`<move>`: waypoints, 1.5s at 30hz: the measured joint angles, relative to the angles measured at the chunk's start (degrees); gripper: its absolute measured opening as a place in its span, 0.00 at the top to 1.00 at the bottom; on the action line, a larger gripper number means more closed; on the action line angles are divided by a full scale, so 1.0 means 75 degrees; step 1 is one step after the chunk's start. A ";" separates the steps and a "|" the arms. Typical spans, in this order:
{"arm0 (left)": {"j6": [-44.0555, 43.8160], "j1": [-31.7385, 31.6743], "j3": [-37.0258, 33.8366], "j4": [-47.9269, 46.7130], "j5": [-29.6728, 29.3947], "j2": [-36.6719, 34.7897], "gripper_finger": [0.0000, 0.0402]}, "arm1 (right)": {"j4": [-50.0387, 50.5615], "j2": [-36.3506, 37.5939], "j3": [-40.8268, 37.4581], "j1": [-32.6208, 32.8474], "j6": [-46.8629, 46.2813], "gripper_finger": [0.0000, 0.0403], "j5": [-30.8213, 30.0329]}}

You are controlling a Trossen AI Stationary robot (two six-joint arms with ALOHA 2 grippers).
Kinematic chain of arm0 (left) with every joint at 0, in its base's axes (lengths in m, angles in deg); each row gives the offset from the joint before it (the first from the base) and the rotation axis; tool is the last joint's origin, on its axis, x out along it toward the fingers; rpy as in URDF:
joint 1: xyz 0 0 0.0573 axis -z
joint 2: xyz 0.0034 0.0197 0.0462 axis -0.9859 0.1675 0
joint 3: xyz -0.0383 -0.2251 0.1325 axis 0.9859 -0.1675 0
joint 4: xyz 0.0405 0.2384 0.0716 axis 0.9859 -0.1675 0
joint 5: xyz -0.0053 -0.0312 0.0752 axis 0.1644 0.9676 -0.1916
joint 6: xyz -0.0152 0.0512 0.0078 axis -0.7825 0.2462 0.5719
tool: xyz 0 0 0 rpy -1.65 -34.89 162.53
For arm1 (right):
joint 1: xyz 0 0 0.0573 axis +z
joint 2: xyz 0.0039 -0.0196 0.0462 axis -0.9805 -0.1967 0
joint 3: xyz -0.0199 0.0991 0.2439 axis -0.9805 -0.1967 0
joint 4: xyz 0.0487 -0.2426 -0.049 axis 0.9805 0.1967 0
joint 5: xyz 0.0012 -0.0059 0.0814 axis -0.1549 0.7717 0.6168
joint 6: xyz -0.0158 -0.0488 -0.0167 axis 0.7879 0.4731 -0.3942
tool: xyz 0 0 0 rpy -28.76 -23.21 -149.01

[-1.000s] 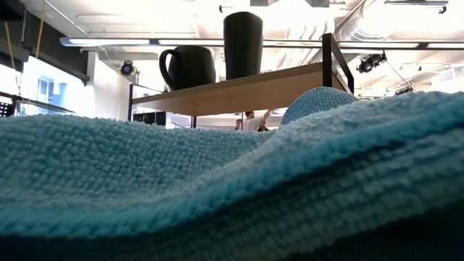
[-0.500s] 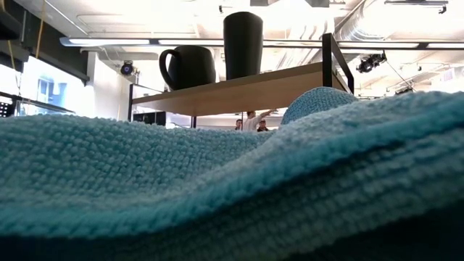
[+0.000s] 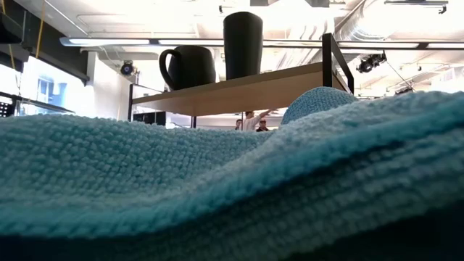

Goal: Stack small to large cups/mugs on shelf
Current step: Put the green cup on the shelf

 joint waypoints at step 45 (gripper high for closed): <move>-0.0589 -0.0340 -0.0332 0.0934 -0.0976 0.0023 0.98 | -0.0009 -0.0003 0.0000 0.0000 -0.0003 0.73 0.0061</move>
